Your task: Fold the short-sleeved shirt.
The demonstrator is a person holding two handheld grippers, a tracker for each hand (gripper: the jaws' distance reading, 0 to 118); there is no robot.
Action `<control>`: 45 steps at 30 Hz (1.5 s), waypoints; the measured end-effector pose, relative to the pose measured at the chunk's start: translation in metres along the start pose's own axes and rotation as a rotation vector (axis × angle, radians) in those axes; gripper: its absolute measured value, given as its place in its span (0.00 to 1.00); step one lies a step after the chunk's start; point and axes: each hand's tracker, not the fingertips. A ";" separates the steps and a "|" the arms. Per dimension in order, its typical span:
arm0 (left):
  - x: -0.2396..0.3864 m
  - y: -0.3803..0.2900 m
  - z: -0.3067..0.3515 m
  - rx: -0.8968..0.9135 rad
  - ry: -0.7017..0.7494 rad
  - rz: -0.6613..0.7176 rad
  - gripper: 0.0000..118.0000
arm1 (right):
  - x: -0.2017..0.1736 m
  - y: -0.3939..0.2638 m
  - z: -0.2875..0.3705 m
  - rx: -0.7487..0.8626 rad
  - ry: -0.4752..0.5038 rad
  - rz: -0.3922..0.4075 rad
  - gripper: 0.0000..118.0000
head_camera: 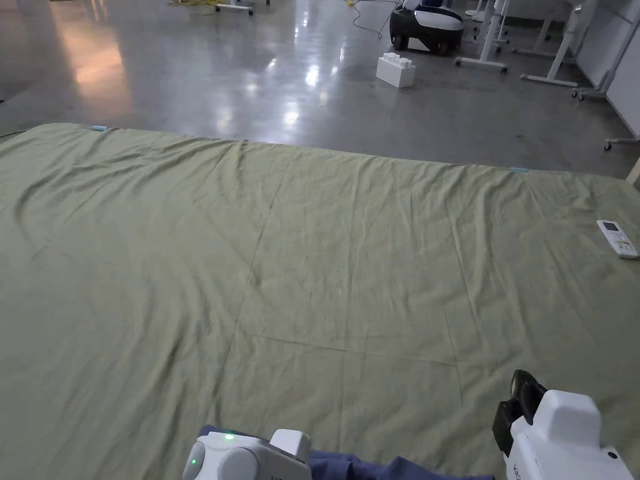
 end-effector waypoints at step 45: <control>-0.188 -0.016 0.060 0.214 -0.291 0.294 0.20 | -0.014 0.022 0.007 0.053 0.018 0.016 0.00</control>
